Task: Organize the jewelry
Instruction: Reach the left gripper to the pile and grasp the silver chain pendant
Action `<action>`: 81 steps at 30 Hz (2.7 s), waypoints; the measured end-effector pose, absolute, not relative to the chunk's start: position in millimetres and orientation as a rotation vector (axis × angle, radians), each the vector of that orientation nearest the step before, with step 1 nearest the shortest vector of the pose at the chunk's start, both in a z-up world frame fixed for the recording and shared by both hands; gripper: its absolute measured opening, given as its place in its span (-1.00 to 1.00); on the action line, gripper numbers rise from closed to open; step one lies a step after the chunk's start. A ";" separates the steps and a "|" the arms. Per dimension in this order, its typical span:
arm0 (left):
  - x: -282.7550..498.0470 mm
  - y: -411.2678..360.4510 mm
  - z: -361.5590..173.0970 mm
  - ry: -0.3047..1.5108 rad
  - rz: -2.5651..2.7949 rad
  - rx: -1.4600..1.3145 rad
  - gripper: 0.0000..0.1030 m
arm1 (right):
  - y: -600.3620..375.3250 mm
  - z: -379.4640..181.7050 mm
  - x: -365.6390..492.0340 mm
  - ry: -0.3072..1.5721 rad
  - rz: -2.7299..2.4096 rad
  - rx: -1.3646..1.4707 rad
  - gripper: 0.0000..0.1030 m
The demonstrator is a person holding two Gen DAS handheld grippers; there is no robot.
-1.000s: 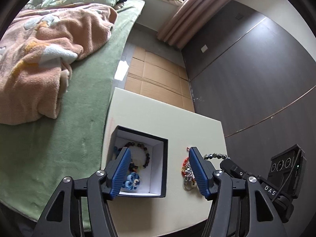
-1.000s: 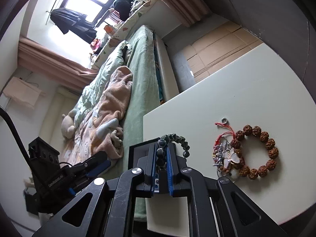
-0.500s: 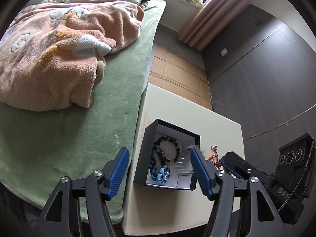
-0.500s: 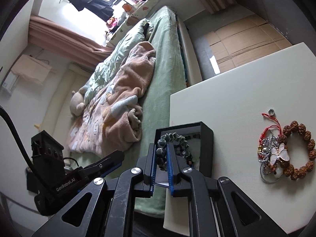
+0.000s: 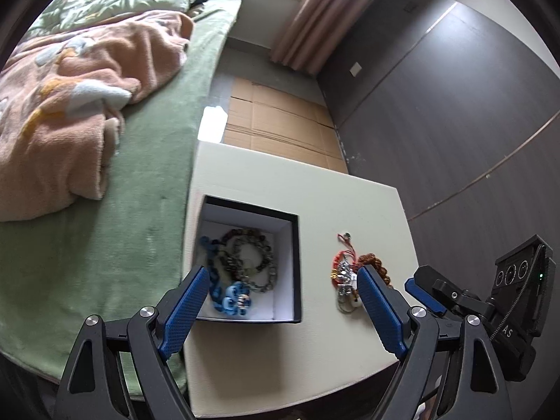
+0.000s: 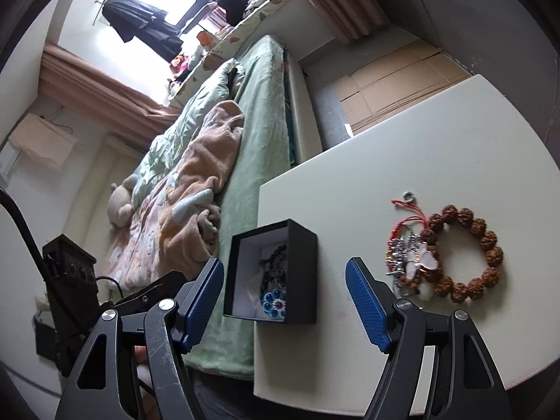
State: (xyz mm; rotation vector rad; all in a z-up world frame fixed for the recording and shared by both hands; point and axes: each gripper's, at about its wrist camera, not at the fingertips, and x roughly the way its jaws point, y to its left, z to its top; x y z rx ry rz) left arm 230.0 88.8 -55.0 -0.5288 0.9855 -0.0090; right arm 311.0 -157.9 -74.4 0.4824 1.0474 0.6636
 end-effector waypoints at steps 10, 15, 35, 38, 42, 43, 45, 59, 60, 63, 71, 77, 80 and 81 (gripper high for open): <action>253.6 33.5 -57.8 1.035 -0.108 -0.463 0.68 | -224.8 -86.0 311.9 1.034 0.521 0.542 0.41; 266.0 5.0 -64.3 1.070 -0.165 -0.435 0.65 | -250.4 -93.8 310.4 1.028 0.462 0.544 0.41; 309.8 -74.8 -115.1 1.224 -0.218 -0.311 -0.06 | -305.9 -104.1 298.8 1.015 0.319 0.479 0.40; 314.9 -82.5 -123.8 1.245 -0.204 -0.295 -0.16 | -311.1 -104.7 297.8 1.018 0.311 0.480 0.40; 319.4 -88.4 -133.7 1.264 -0.181 -0.272 -0.29 | -316.9 -105.5 296.3 1.016 0.301 0.483 0.40; 320.3 -89.7 -136.5 1.271 -0.176 -0.265 -0.34 | -317.4 -105.4 295.8 1.016 0.298 0.484 0.40; 321.6 -89.5 -139.1 1.272 -0.163 -0.256 -0.49 | -319.5 -106.3 295.6 1.018 0.295 0.488 0.40; 322.4 -69.4 -119.8 1.213 -0.195 -0.338 -1.00 | -317.7 -117.5 299.5 1.049 0.292 0.512 0.40; 321.7 -68.5 -116.8 1.207 -0.198 -0.340 -1.00 | -317.7 -118.1 299.7 1.050 0.292 0.514 0.40; 321.9 -70.6 -112.3 1.207 -0.203 -0.320 -1.00 | -316.2 -120.8 301.1 1.057 0.295 0.518 0.40; 327.8 -84.6 -126.2 1.310 -0.156 -0.270 -0.64 | -313.6 -124.9 299.4 1.073 0.306 0.519 0.40; 327.7 -91.8 -124.9 1.282 -0.151 -0.264 -0.04 | -324.7 -126.5 296.1 1.069 0.284 0.533 0.40; 330.6 -95.1 -130.1 1.289 -0.145 -0.264 -0.04 | -329.1 -127.4 295.4 1.069 0.279 0.538 0.40; 332.3 -95.7 -134.5 1.301 -0.135 -0.261 -0.04 | -330.4 -127.8 294.9 1.070 0.278 0.539 0.40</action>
